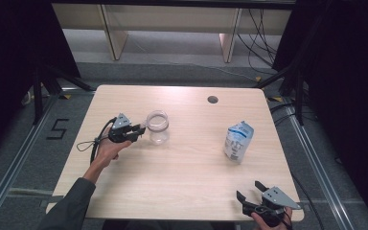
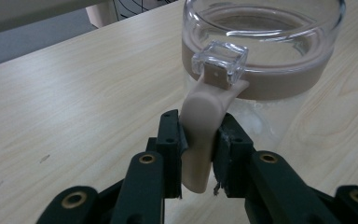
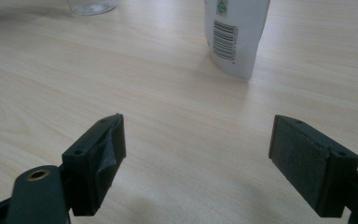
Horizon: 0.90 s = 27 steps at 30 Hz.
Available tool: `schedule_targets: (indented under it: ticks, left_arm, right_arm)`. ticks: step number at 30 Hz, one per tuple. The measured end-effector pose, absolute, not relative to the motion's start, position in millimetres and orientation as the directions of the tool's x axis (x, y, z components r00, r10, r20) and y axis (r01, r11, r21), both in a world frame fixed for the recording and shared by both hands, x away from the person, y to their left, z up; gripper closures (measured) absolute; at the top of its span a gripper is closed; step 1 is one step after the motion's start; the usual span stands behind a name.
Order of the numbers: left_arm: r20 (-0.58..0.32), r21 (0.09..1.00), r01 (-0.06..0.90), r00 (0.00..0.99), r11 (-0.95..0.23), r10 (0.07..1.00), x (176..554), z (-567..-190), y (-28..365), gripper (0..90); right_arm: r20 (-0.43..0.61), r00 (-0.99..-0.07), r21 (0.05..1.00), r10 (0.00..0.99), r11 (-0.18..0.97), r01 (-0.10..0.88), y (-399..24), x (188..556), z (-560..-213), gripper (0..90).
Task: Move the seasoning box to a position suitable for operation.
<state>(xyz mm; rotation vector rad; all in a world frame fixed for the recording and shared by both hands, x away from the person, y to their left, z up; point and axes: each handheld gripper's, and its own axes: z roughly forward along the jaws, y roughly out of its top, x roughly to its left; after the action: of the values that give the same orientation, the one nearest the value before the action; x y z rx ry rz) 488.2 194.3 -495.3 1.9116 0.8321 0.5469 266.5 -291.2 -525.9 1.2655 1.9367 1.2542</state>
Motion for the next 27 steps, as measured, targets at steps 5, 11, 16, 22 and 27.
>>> schedule_targets:
  ticks: [5, 11, 16, 22, 27]
  left_arm:
    - [0.03, 0.897, 0.304, 0.684, -0.322, 0.729, 488, -496, 195, 74.0]
    - [0.044, 0.899, 0.283, 0.701, -0.334, 0.711, 486, -495, 192, 74.3]
    - [0.065, 0.902, 0.254, 0.718, -0.348, 0.693, 482, -492, 188, 74.4]
    - [0.048, 0.914, 0.24, 0.737, -0.328, 0.674, 473, -494, 186, 74.7]
    - [0.044, 0.915, 0.232, 0.756, -0.329, 0.653, 461, -493, 180, 74.7]
  right_arm:
    - [0.07, -0.44, 0.892, 0.895, 0.141, 0.43, -291, 267, -526, 19.6]
    - [0.081, -0.437, 0.889, 0.896, 0.133, 0.439, -291, 266, -526, 19.6]
    - [0.088, -0.446, 0.894, 0.891, 0.127, 0.429, -291, 267, -527, 19.7]
    - [0.072, -0.446, 0.891, 0.892, 0.144, 0.43, -292, 267, -526, 19.7]
    - [0.086, -0.446, 0.894, 0.891, 0.129, 0.429, -291, 268, -527, 19.7]
